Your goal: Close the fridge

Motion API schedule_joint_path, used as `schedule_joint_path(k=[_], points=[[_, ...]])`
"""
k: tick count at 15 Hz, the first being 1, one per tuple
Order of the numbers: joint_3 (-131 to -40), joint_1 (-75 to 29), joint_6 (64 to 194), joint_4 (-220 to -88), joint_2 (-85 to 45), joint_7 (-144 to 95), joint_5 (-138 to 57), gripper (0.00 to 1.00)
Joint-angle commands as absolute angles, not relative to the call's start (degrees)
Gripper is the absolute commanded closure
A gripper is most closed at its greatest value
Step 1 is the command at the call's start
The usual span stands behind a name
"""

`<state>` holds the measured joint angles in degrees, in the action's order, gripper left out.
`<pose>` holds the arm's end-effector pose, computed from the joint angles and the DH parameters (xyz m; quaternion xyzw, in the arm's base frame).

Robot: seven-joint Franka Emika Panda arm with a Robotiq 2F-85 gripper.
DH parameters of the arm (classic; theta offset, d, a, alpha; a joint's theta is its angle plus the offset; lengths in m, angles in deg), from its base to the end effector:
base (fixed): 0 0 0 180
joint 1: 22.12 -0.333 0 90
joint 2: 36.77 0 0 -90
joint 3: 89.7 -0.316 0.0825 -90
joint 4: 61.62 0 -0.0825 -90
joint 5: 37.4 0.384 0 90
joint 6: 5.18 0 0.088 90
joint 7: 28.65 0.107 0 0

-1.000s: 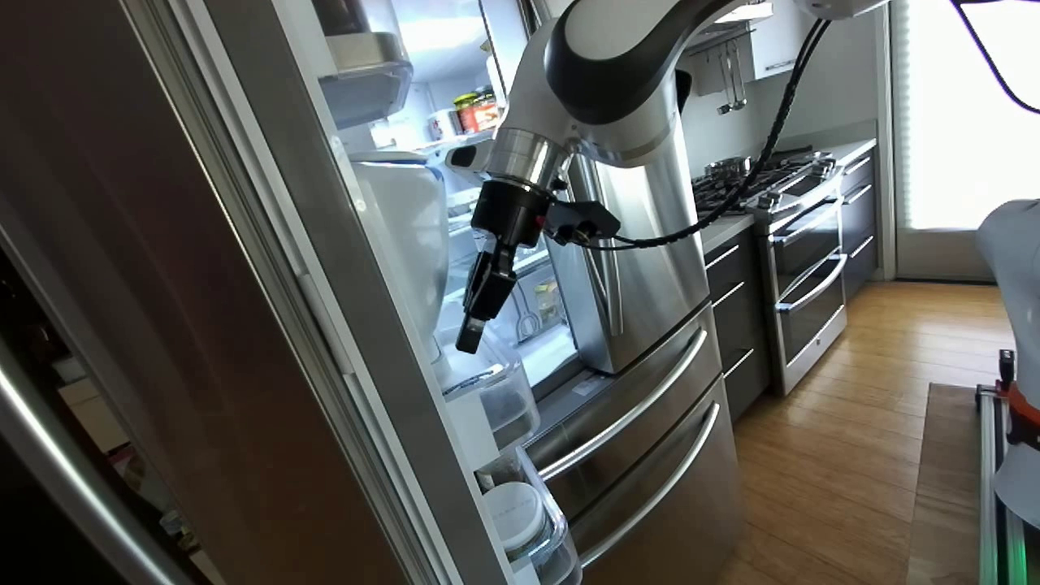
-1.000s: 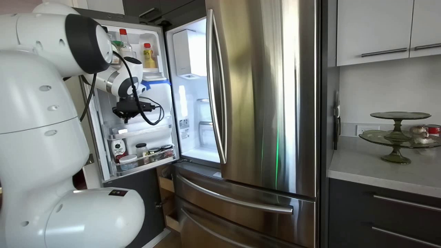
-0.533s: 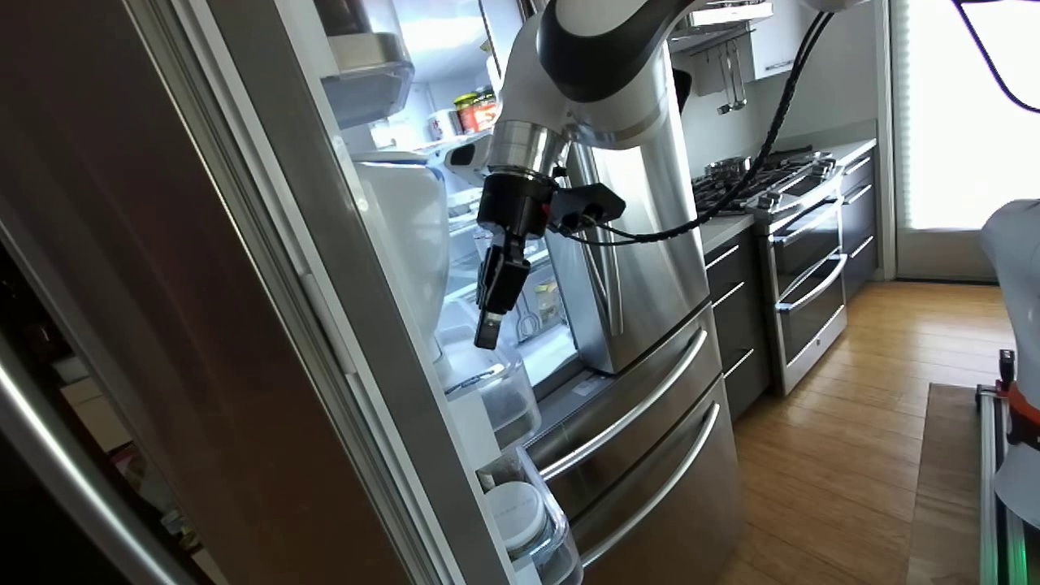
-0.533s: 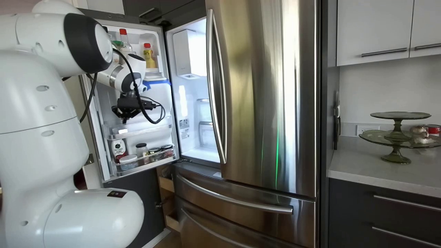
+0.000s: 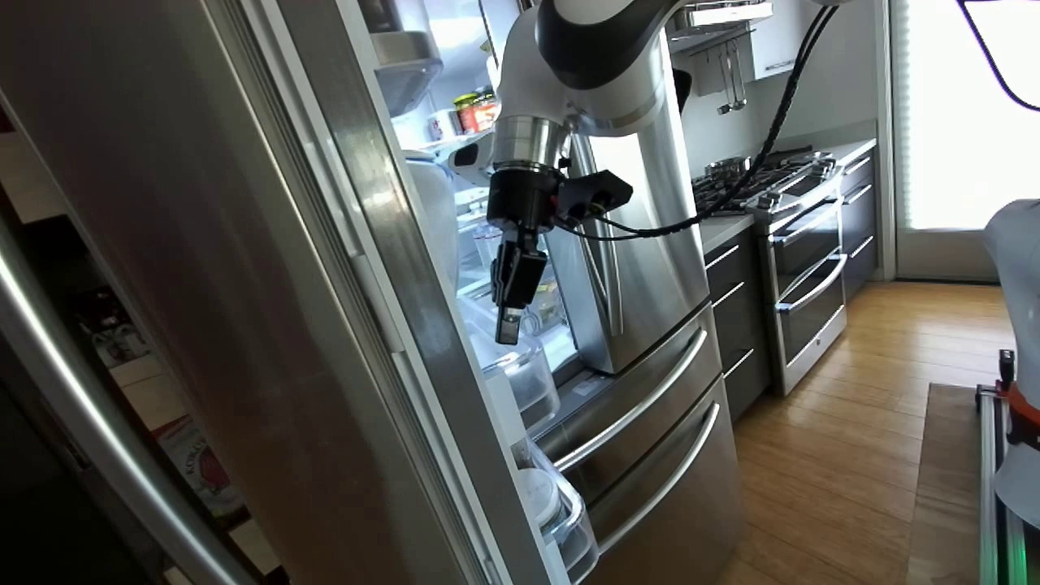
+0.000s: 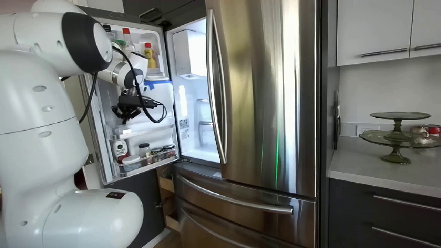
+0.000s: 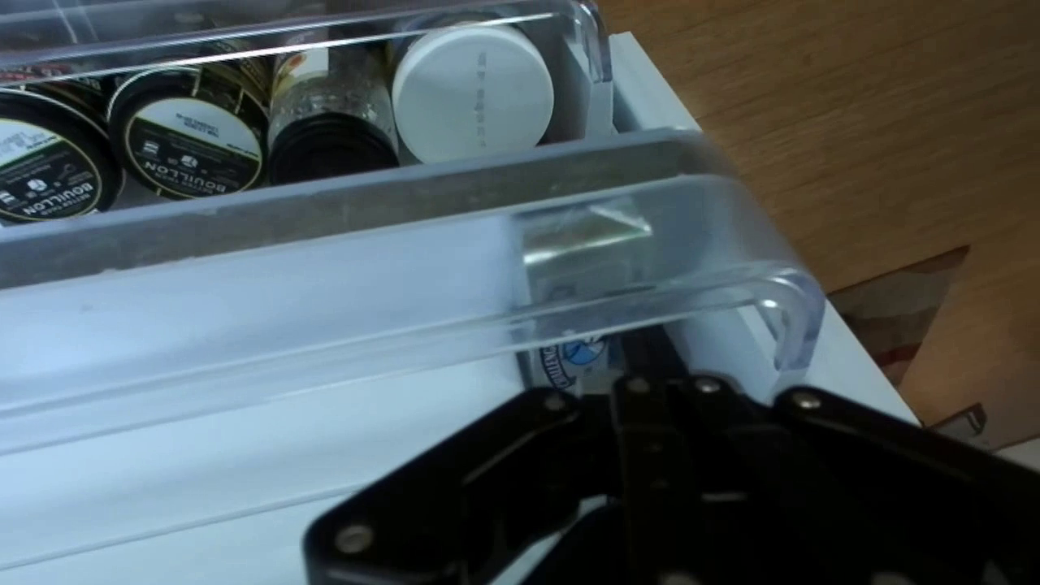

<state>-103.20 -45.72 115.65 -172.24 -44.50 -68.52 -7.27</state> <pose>0.4213 0.3564 0.5806 -0.8093 -0.5209 -0.1560 0.2222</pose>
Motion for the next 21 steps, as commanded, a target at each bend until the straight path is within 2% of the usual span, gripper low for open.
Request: schedule_joint_path(k=[1, 14, 21], points=[[-103.8, -43.9, 110.7, -174.1, -46.8, -67.1, -9.7, 1.0], [-102.5, -39.6, 105.8, -182.8, -63.0, -48.6, -26.1, 1.0], [-102.8, -36.9, 92.9, -189.2, -78.1, -33.9, -32.5, 1.0]])
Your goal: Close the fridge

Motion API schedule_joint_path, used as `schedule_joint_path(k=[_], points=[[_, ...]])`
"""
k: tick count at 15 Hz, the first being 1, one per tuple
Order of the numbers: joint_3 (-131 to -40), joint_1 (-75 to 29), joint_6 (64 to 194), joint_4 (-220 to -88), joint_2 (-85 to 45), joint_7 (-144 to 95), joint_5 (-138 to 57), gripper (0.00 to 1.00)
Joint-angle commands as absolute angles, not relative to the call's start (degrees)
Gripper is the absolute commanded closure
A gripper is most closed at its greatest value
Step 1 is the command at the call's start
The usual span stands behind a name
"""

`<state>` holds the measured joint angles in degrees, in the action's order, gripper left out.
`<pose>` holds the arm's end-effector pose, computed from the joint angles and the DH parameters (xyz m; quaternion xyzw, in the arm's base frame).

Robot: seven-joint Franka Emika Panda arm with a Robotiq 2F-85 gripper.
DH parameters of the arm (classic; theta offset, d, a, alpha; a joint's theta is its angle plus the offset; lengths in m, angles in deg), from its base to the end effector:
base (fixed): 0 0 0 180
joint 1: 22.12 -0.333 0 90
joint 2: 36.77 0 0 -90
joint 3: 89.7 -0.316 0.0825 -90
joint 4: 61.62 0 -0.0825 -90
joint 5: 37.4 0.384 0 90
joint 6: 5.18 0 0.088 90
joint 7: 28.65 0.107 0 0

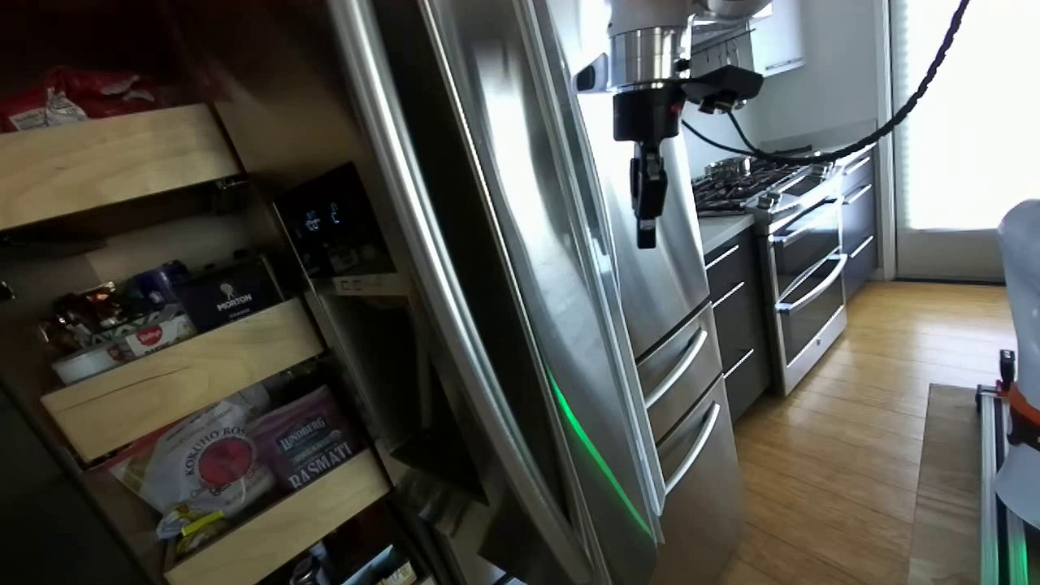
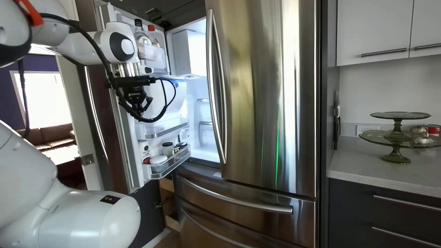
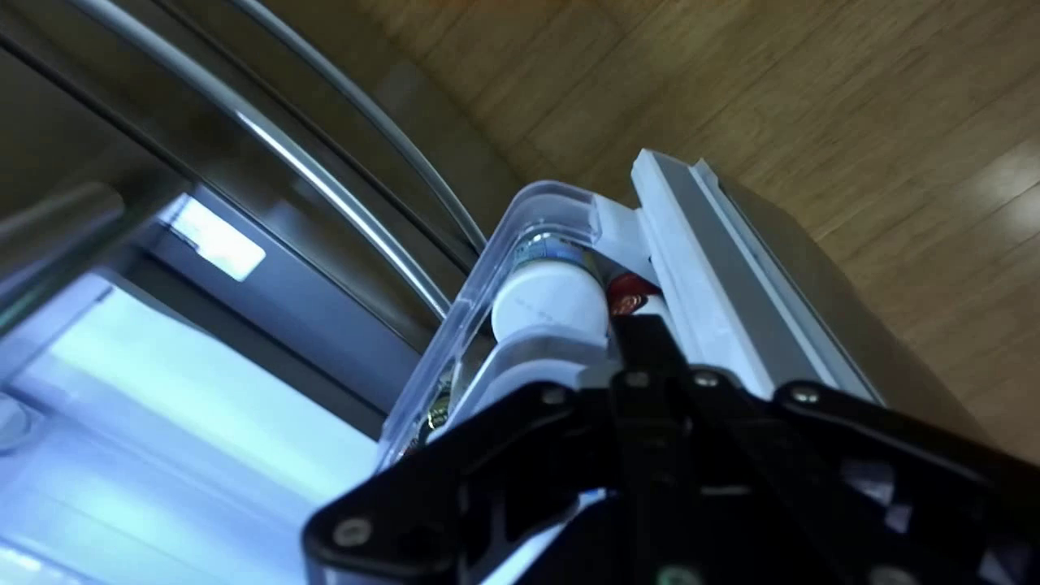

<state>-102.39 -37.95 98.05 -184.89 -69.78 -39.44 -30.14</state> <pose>0.3322 0.2180 0.6320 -0.9424 -0.3168 -0.1060 0.0179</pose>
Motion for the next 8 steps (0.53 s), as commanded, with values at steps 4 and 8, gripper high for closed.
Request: schedule_joint_path(k=[4, 8], points=[[-103.3, -36.9, 88.0, -189.5, -84.3, -30.5, -32.7, 1.0], [-103.7, -37.1, 89.3, -187.6, -84.4, -30.6, -32.0, 0.99]])
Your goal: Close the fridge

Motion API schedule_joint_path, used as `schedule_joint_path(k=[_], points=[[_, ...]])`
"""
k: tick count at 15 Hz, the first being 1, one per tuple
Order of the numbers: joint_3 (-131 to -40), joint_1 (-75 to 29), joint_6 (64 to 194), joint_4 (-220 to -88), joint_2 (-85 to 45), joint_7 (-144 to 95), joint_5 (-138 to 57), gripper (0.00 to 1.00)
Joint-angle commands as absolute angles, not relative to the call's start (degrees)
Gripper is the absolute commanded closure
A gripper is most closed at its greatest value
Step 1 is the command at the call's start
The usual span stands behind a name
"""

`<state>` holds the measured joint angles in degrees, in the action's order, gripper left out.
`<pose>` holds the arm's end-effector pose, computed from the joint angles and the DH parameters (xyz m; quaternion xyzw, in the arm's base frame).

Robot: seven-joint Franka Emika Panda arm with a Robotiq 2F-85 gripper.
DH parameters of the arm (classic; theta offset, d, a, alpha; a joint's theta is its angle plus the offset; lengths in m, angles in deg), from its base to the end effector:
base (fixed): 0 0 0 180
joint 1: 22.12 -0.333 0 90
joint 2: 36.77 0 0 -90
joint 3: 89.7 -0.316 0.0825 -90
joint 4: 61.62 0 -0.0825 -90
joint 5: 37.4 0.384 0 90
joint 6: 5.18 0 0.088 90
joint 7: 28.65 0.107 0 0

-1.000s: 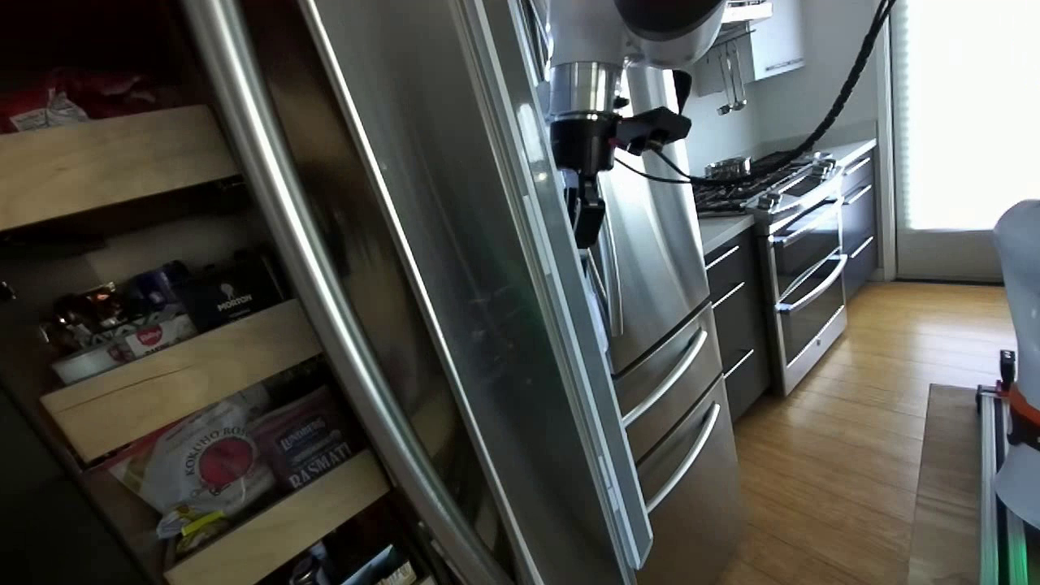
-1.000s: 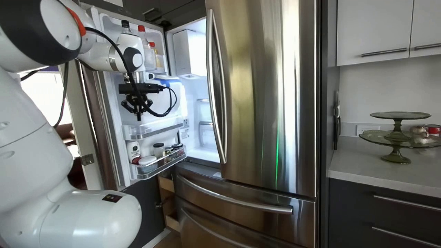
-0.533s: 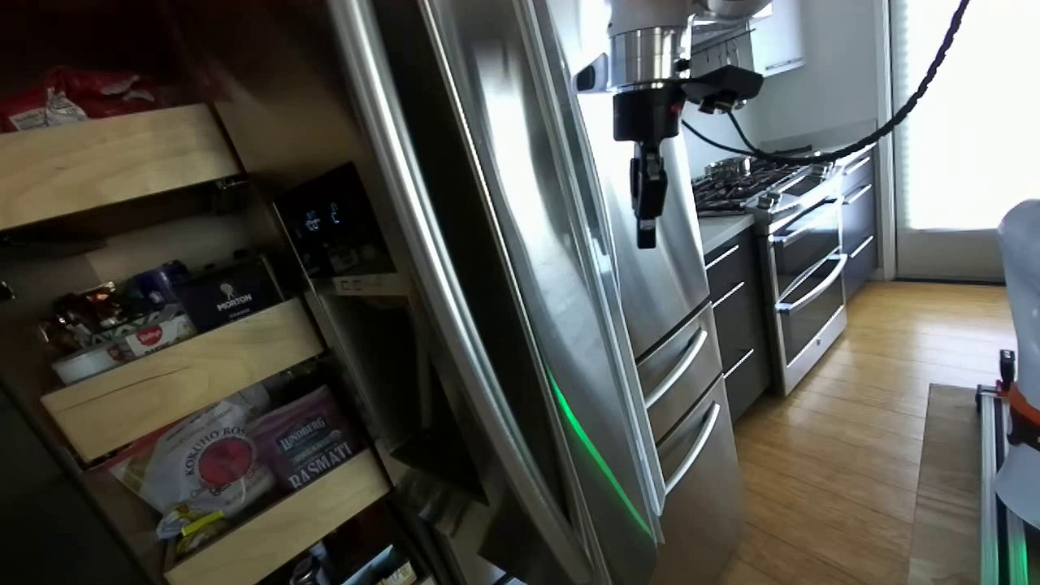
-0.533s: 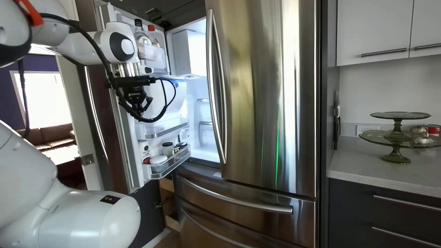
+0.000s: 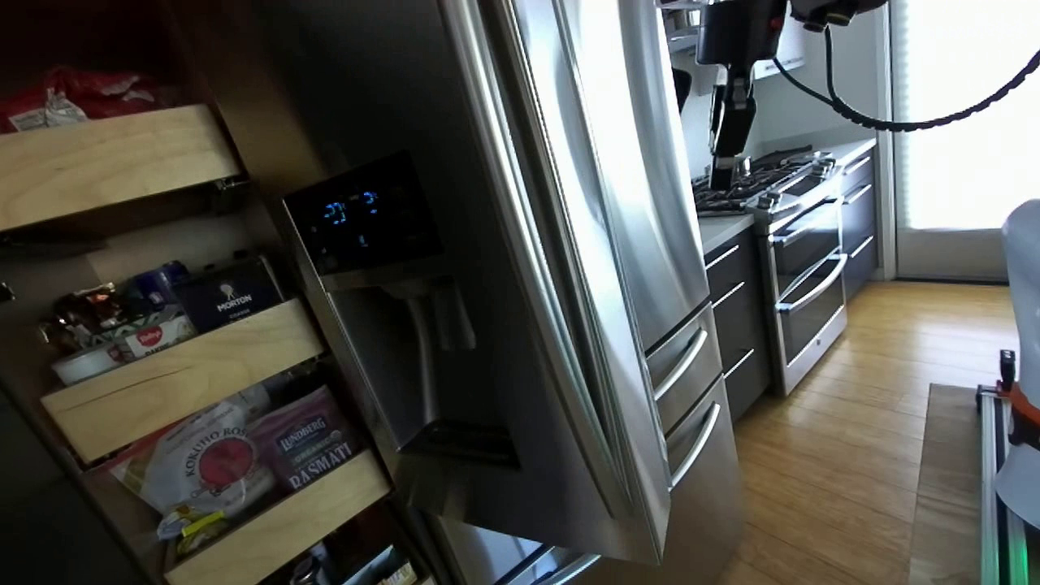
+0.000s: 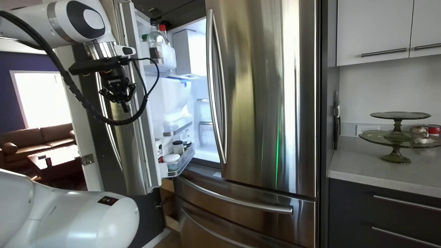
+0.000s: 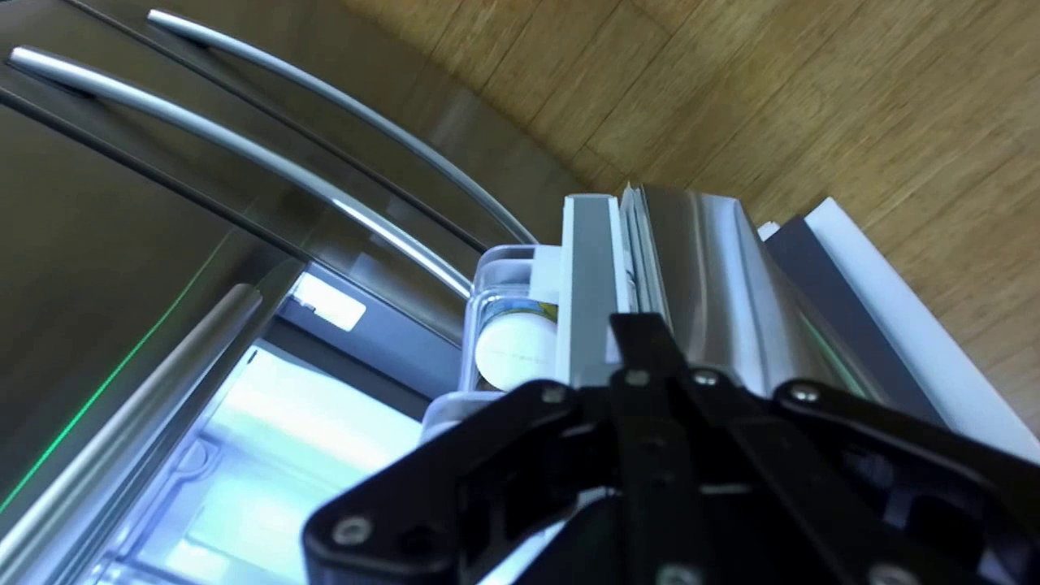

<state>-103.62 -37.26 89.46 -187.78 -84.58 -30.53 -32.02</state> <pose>0.2433 0.1900 0.6754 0.9604 0.2408 0.1390 0.0148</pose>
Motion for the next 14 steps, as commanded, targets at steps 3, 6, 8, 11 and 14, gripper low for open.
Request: schedule_joint_path(k=[3, 6, 8, 11, 14], points=[[-104.3, -37.0, 90.0, -187.6, -85.5, -29.8, -32.0, 0.99], [-104.3, -36.8, 90.0, -187.6, -85.4, -29.7, -32.0, 0.99], [-104.8, -36.5, 89.8, -186.8, -84.8, -29.4, -32.5, 1.0], [-105.6, -36.3, 89.7, -184.9, -84.0, -29.3, -33.1, 1.0], [-107.0, -35.3, 89.3, -182.9, -83.3, -27.8, -34.1, 1.0]])
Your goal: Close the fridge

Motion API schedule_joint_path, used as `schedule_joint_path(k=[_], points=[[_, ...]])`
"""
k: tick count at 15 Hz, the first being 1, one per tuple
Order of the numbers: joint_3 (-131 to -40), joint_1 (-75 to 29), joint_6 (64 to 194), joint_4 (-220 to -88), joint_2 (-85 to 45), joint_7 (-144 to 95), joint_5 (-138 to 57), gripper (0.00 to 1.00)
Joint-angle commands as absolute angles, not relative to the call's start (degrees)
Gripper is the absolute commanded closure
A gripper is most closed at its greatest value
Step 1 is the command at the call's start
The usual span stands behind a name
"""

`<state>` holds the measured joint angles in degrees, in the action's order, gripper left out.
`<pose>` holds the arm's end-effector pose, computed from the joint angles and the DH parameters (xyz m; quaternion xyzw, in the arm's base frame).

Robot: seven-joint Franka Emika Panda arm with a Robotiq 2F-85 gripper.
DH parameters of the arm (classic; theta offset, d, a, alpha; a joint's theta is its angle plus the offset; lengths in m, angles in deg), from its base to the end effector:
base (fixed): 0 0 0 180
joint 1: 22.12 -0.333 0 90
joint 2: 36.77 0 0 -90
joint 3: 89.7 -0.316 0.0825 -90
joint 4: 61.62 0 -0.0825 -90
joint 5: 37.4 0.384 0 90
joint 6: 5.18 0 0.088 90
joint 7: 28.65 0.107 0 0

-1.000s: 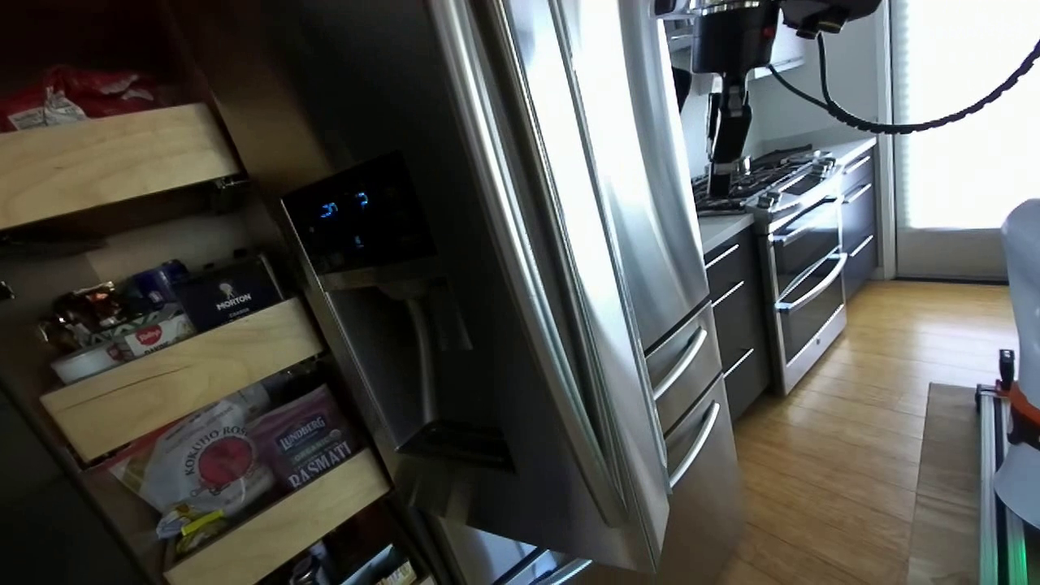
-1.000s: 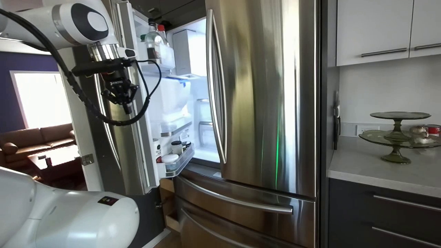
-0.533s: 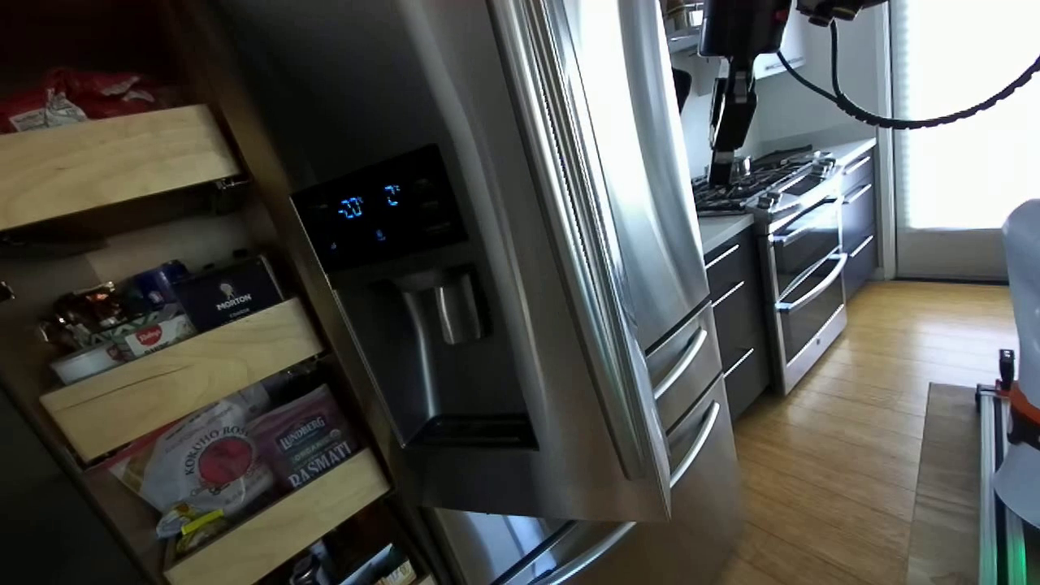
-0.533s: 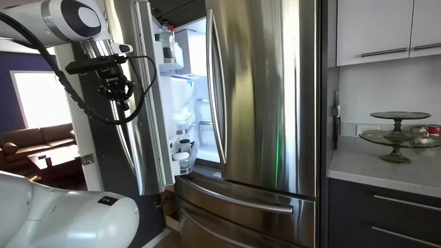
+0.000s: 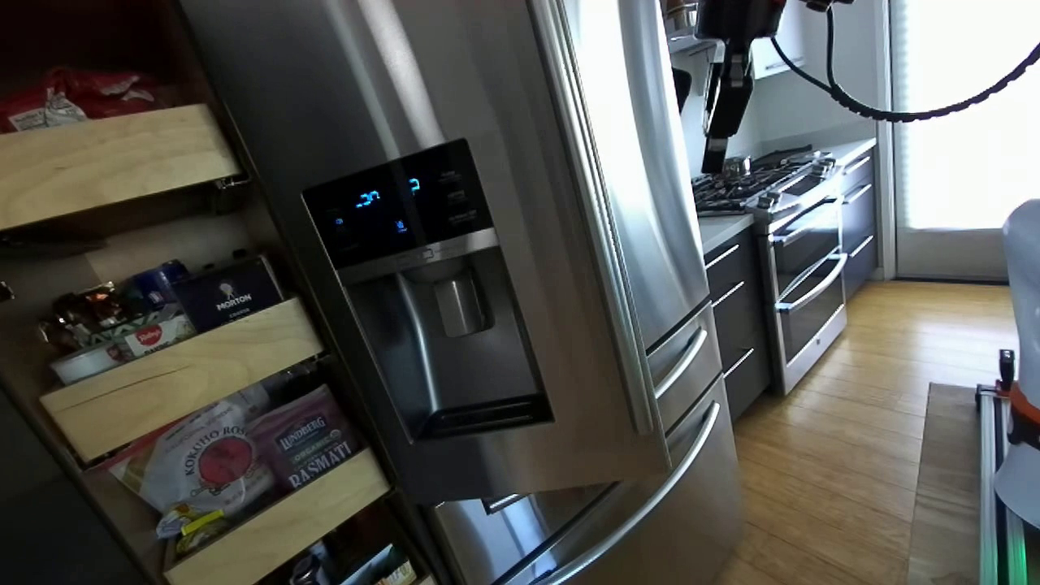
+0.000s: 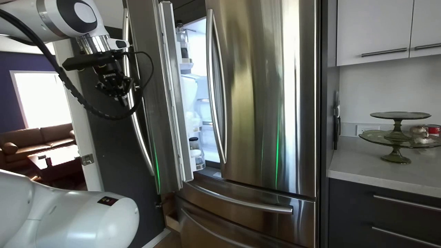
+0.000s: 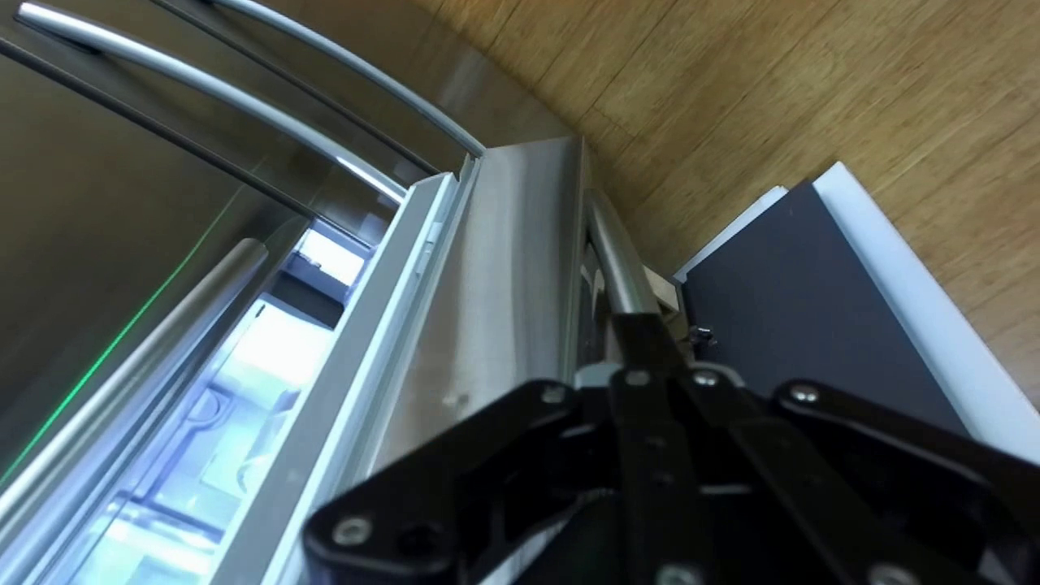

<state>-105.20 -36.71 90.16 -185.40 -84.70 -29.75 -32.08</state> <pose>0.2351 0.2012 0.6941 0.9557 0.2421 0.1663 0.0180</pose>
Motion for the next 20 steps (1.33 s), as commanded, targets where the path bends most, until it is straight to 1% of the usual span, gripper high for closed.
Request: schedule_joint_path(k=[1, 7, 12, 14, 15, 20], points=[[-107.5, -34.9, 89.3, -182.2, -83.2, -27.2, -34.5, 1.0], [-114.2, -29.6, 88.2, -176.6, -80.3, -19.8, -45.0, 1.0], [-119.6, -27.7, 90.0, -173.1, -76.5, -21.8, -60.5, 1.0], [-119.9, -28.2, 91.9, -173.2, -75.1, -23.6, -66.9, 1.0], [-118.5, -30.2, 89.9, -173.7, -76.2, -21.1, -63.3, 0.99], [-118.8, -30.2, 91.1, -173.3, -74.5, -21.9, -67.0, 1.0]])
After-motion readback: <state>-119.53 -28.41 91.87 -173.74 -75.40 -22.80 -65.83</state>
